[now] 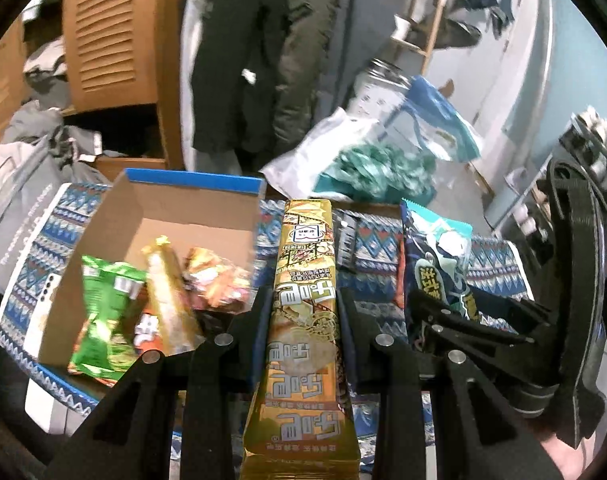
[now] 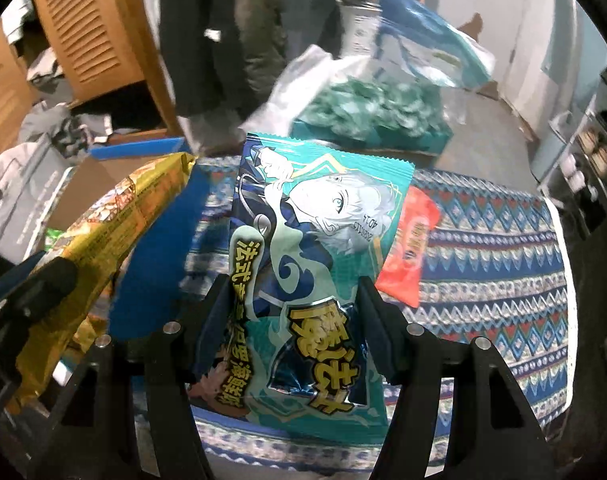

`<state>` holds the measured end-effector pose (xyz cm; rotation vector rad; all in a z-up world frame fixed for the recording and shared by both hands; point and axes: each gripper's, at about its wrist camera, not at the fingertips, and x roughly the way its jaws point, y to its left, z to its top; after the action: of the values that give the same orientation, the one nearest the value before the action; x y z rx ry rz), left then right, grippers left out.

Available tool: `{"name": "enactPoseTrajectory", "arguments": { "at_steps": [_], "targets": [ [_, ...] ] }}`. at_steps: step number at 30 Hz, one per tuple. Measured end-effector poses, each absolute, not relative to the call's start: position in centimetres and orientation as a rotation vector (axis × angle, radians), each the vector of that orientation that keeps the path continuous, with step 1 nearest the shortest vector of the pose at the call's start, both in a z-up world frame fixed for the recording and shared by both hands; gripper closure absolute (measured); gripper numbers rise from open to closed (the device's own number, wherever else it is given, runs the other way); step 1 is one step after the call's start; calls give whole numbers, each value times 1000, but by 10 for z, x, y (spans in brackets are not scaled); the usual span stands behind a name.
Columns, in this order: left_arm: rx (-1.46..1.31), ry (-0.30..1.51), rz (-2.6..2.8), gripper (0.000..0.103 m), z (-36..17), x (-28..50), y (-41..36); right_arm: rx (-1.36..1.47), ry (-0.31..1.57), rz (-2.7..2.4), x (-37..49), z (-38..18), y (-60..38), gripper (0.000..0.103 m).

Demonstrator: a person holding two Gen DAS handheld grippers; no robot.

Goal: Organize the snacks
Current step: 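Lift and carry the teal bag and yellow bar over the box with both tools, then lower both tools into the box and open them to release the snacks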

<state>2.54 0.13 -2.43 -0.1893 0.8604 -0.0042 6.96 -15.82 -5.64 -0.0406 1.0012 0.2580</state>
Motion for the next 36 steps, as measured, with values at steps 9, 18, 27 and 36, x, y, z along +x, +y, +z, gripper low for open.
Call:
{"name": "enactPoseTrajectory", "arguments": {
  "at_steps": [9,18,27,36],
  "targets": [
    [-242,822,78,71,-17,20,52,-85,986,368,71,-44,-95,40],
    [-286,816,171,71,-25,14,101,-145,983,465,72,-42,-31,40],
    [-349,836,237,71,-41,13,140,-184,1007,520,76,-52,13,40],
    [-396,881,280,71,-64,19,166,-163,1052,565,88,-72,37,40]
  ]
}}
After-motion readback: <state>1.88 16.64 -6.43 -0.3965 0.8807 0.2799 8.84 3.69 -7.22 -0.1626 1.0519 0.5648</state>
